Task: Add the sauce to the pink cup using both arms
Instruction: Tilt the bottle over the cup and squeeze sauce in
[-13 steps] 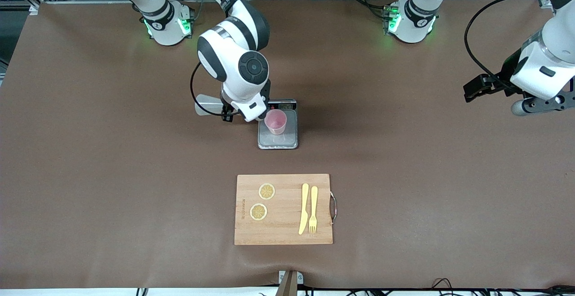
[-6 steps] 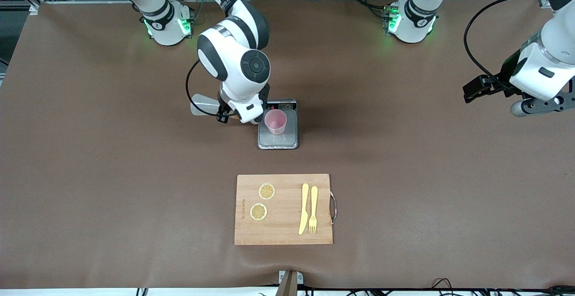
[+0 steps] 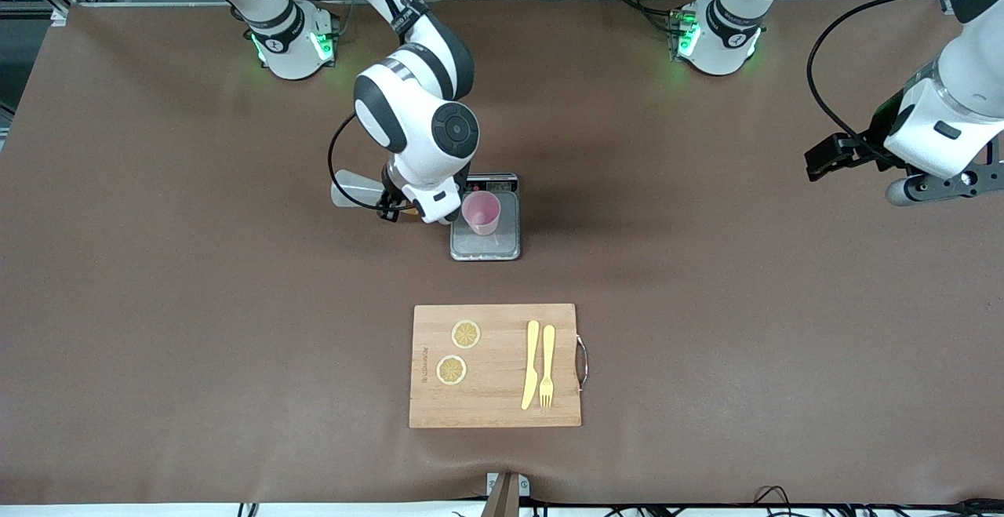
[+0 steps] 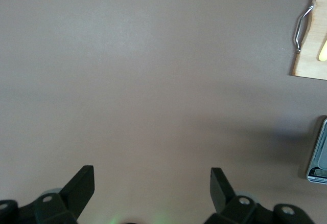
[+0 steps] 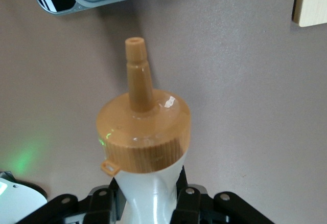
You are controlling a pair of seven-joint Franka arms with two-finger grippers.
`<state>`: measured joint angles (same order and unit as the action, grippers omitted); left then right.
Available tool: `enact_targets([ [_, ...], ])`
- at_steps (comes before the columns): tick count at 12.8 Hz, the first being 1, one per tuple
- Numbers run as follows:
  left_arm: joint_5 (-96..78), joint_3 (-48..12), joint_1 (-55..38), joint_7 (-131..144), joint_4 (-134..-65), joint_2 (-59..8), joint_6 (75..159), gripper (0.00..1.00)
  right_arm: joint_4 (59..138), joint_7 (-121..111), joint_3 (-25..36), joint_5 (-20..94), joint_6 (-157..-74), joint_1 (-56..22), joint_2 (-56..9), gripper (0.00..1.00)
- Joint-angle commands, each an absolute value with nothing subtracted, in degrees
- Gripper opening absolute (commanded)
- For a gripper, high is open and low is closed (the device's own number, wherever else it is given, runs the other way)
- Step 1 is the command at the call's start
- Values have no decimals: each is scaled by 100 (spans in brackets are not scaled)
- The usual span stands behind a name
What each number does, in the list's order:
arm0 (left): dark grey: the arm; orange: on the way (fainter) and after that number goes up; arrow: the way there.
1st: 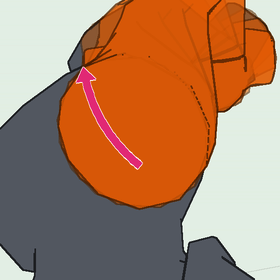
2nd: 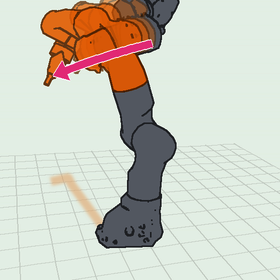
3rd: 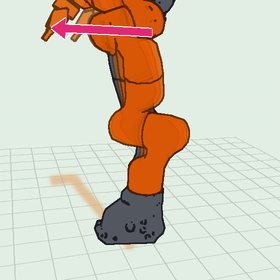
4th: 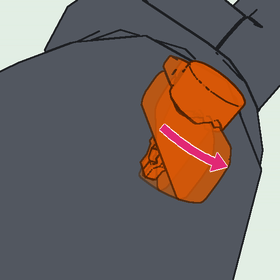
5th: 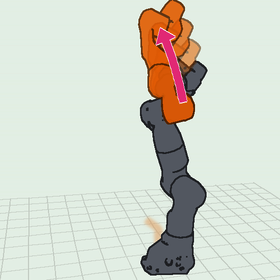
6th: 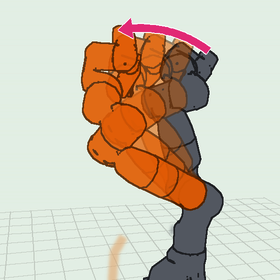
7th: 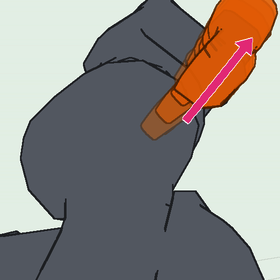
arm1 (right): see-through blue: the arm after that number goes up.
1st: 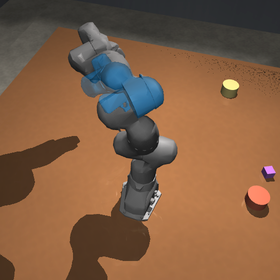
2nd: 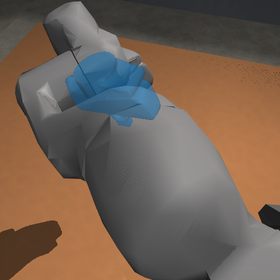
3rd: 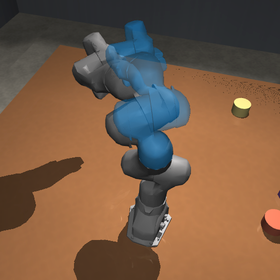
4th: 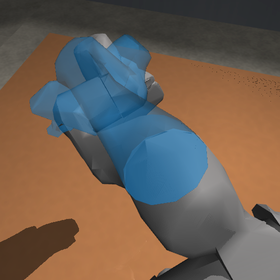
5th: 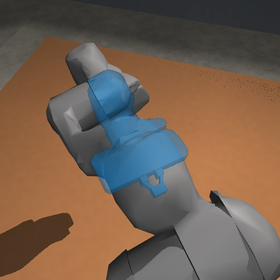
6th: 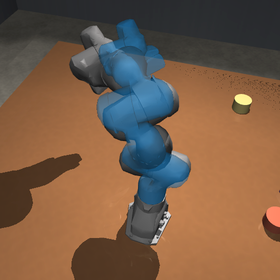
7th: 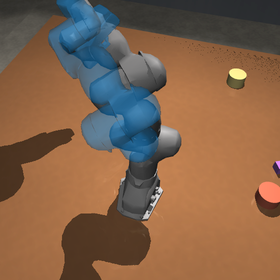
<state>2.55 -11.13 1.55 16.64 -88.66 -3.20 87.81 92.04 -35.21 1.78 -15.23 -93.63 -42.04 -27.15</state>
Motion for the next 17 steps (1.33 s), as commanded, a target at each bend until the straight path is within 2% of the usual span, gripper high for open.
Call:
enact_targets([
  [1, 193, -1143, 176, 1608, -8965, -229, 8859, 100, 9018, -3401, 105, -1749, -9193, -4307, -2786, 0],
  [9, 193, -1143, 176, 1600, -9009, -220, 8859, 100, 9009, -3410, 1, -1960, -9255, -4307, -2961, 0],
  [17, 193, -1143, 176, 1608, -9009, -211, 8859, 100, 8676, -3094, -61, -2003, -9150, -4350, -3172, 0],
])
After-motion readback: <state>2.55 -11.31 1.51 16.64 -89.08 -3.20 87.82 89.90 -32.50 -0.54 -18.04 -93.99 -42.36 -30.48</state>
